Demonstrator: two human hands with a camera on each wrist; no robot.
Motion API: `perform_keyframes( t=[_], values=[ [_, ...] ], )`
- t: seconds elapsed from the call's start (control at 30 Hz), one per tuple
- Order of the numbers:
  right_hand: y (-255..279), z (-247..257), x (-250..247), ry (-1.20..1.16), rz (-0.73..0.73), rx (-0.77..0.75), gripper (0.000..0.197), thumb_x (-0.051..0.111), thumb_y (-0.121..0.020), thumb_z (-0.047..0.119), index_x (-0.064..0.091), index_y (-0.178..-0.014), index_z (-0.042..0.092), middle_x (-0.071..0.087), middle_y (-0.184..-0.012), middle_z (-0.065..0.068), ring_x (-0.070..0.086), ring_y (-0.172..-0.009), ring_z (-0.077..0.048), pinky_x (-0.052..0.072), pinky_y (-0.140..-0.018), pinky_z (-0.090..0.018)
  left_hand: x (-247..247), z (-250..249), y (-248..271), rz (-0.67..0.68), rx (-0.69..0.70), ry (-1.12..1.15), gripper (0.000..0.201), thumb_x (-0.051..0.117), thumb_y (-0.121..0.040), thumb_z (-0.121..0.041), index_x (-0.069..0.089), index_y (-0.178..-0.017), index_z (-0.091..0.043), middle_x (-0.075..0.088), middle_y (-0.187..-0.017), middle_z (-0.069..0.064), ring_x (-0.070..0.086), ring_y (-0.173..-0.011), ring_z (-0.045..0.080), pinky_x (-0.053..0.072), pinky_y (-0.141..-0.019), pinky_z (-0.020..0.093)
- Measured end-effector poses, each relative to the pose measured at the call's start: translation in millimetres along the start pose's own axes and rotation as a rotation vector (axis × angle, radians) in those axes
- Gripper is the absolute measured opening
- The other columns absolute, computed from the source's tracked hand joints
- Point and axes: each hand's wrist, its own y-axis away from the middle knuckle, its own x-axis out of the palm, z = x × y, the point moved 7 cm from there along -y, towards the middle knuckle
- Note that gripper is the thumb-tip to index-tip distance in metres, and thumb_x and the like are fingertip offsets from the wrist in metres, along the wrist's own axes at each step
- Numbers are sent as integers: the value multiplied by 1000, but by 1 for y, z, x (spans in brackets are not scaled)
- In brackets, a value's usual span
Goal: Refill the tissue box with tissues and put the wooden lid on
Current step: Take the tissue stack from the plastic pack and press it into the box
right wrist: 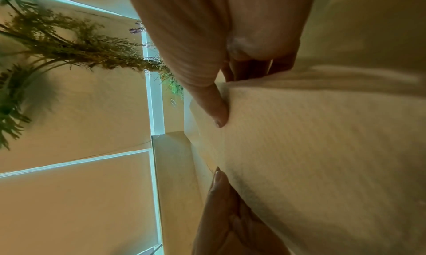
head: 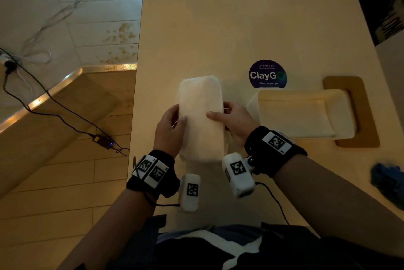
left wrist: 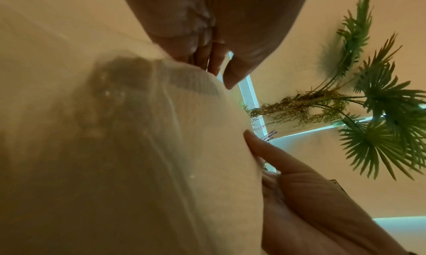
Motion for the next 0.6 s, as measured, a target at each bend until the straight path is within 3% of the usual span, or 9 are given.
perform_keyframes(
  t=[0.17, 0.27, 0.37, 0.53, 0.6],
  values=[
    [12, 10, 8, -146, 99, -53, 53, 64, -82, -3, 44, -131, 0, 58, -126, -19, 58, -114, -34, 50, -96, -48, -4, -4, -1, 17, -27, 142, 60, 52, -83, -45, 45, -133, -14, 57, -129, 8, 54, -116, 20, 46, -99, 45],
    [23, 15, 13, -217, 264, -105, 47, 58, -84, -8, 47, -128, 4, 58, -127, -19, 57, -117, -33, 49, -98, -47, -5, -13, 1, 87, -20, 244, 55, 53, -72, -58, 58, -115, -24, 65, -114, 3, 61, -106, 18, 52, -89, 38],
    [30, 22, 16, -228, 342, -110, 55, 61, -75, -2, 48, -128, 9, 61, -121, -15, 59, -114, -31, 51, -97, -46, 0, -25, 6, 157, -14, 295, 49, 58, -63, -61, 56, -103, -33, 66, -107, -1, 63, -102, 18, 54, -82, 34],
    [34, 39, 27, -96, 285, -175, 59, 72, -75, 18, 49, -129, 13, 63, -122, -15, 62, -110, -30, 51, -95, -51, -8, -35, 2, 2, 21, 390, 89, 71, -57, -55, 38, -130, -17, 56, -122, 10, 60, -107, 26, 55, -83, 46],
    [35, 43, 27, -54, 260, -199, 63, 75, -69, 23, 52, -127, 14, 65, -119, -13, 64, -108, -28, 53, -92, -52, -10, -34, -4, 71, -1, 488, 98, 80, -54, -51, 36, -135, -16, 56, -125, 17, 61, -107, 32, 55, -81, 51]
  ],
)
